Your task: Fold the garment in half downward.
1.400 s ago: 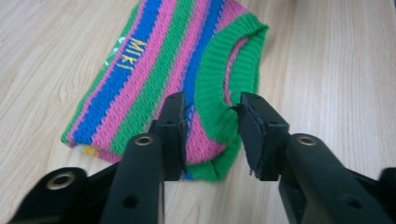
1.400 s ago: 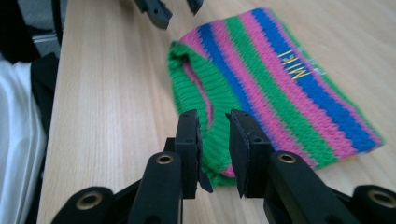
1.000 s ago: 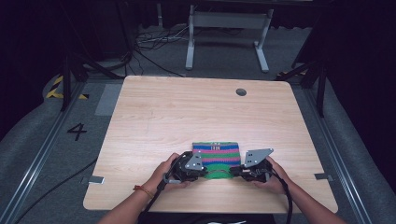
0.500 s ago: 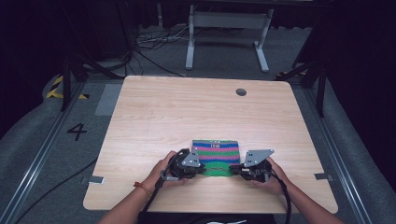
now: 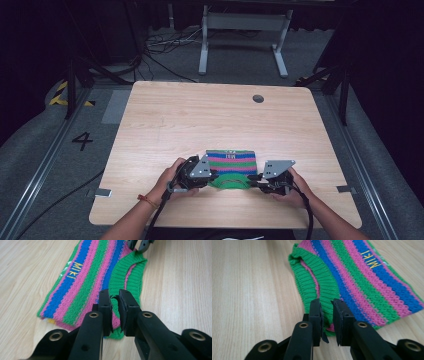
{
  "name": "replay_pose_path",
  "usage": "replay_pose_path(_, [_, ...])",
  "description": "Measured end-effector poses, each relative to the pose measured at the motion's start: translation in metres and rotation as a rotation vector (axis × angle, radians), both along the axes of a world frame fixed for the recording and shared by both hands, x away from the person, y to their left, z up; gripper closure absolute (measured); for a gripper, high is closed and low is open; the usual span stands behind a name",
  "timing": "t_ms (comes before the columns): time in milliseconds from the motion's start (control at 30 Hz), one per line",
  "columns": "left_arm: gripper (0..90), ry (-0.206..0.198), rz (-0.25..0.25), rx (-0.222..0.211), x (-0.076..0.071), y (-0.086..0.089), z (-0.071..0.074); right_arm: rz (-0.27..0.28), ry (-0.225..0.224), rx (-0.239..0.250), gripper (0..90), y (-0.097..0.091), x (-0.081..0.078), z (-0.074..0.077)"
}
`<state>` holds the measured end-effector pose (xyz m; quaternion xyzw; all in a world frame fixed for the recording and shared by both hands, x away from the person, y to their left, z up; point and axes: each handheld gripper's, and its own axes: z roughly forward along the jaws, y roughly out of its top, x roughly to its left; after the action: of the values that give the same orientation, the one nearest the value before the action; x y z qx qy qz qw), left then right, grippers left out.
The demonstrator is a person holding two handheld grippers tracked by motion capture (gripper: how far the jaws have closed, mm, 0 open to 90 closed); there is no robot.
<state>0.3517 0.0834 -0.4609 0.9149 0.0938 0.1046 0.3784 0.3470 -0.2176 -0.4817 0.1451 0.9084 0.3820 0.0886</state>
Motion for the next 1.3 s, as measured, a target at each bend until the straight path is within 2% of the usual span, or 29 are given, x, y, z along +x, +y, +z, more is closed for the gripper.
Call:
replay_pose_path(100, [79.0,-0.002,0.009,0.020,0.000,0.004,0.001,-0.003,0.002,0.002,77.1,0.000,0.001,0.003])
replay_pose_path(300, [76.0,-0.006,0.032,0.047,0.000,0.017,0.003,-0.015,-0.029,0.000,75.7,-0.005,0.001,0.016])
replay_pose_path(533, [68.6,-0.006,0.078,0.080,0.000,0.042,0.006,-0.039,-0.060,-0.041,69.1,-0.017,0.001,0.024])
replay_pose_path(733, [55.2,-0.012,0.140,0.118,-0.003,0.066,0.006,-0.105,-0.074,-0.054,56.8,-0.038,0.000,0.027])
replay_pose_path(833, [46.3,0.002,0.158,0.131,-0.005,0.075,0.005,-0.130,-0.072,-0.061,50.3,-0.048,-0.002,0.027])
replay_pose_path(967, [33.3,0.005,0.221,0.137,-0.009,0.090,0.002,-0.183,-0.076,-0.073,41.8,-0.067,-0.004,0.025])
replay_pose_path(1000, [31.4,0.006,0.241,0.140,-0.010,0.094,0.001,-0.190,-0.081,-0.074,40.5,-0.070,-0.005,0.025])
replay_pose_path(1167, [25.6,0.008,0.261,0.137,-0.017,0.111,-0.002,-0.244,-0.091,-0.084,34.2,-0.088,-0.009,0.021])
replay_pose_path(1233, [21.4,0.027,0.273,0.125,-0.020,0.121,-0.004,-0.261,-0.088,-0.096,32.8,-0.096,-0.011,0.018])
replay_pose_path(1300, [20.3,0.030,0.288,0.138,-0.023,0.131,-0.008,-0.285,-0.082,-0.109,30.8,-0.103,-0.015,0.014])
